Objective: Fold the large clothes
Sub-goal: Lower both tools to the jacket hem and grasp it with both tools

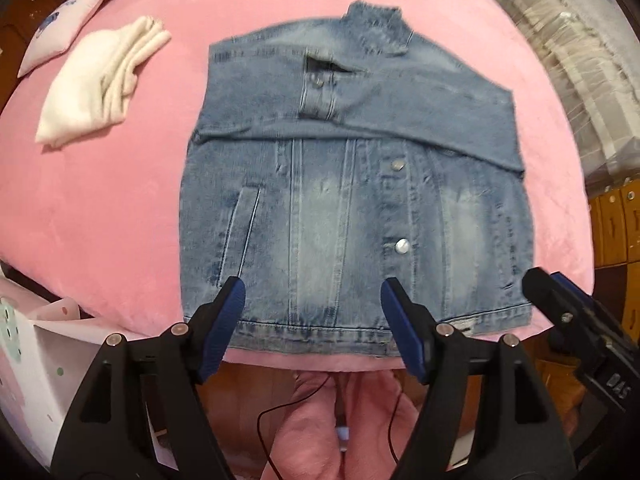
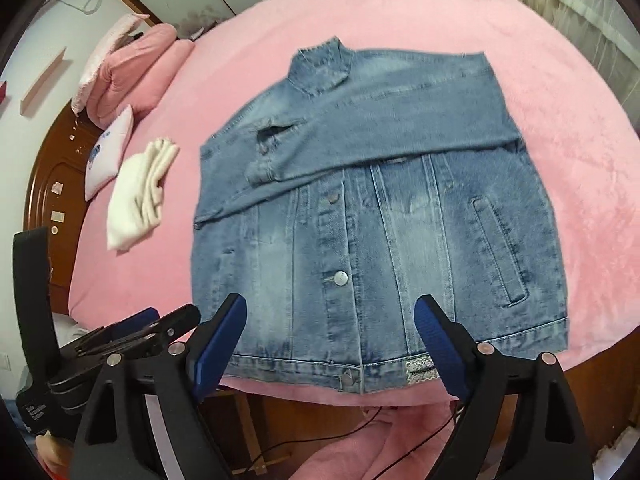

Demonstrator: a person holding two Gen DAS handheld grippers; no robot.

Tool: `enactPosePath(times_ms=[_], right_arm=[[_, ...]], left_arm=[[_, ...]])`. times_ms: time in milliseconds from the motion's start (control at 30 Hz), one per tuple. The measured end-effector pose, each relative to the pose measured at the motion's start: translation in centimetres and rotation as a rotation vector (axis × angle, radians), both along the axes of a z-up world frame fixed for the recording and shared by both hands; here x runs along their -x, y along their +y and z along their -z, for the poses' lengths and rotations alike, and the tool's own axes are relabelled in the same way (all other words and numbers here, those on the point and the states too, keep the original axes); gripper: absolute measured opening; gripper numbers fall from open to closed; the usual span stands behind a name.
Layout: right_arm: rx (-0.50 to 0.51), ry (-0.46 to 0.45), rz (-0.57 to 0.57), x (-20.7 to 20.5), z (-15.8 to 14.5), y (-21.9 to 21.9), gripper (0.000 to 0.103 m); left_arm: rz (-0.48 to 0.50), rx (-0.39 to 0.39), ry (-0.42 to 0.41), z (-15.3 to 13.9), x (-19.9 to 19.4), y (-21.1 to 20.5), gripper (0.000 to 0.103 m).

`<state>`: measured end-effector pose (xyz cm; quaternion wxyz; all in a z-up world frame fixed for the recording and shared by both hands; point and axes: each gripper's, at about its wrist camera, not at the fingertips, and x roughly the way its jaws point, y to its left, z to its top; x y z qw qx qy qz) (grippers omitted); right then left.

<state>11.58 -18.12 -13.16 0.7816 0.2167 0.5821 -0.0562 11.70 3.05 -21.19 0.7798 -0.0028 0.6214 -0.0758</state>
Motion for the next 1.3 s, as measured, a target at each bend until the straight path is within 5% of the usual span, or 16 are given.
enactPosePath(times_ms=[200,500,733,867,933,1300], right_arm=[[0.03,-0.037,-0.024,0.5,-1.7,0.0,0.088],[-0.012,0.03,0.044,2.4,3.4,-2.4,0.088],[-0.08,0.072,0.092,6.2,8.5,-6.2,0.088],[-0.124,0.03,0.135,8.9,10.8,-10.1,0.088],[-0.095,0.014,0.155,10.2,11.7,-12.1,0.088],[0.075,-0.021,0.351,15.0,16.4,-21.0,0.088]], left_arm=[[0.016,0.015,-0.056,-1.4,0.8,0.2,0.072],[-0.025,0.072,-0.06,3.5,1.8,3.6,0.072],[-0.078,0.079,0.051,10.2,2.7,9.2,0.072],[-0.078,0.012,0.127,13.4,3.5,11.7,0.072],[-0.122,-0.034,0.168,14.6,3.9,12.8,0.072],[-0.174,0.015,0.242,18.8,4.7,15.8,0.072]])
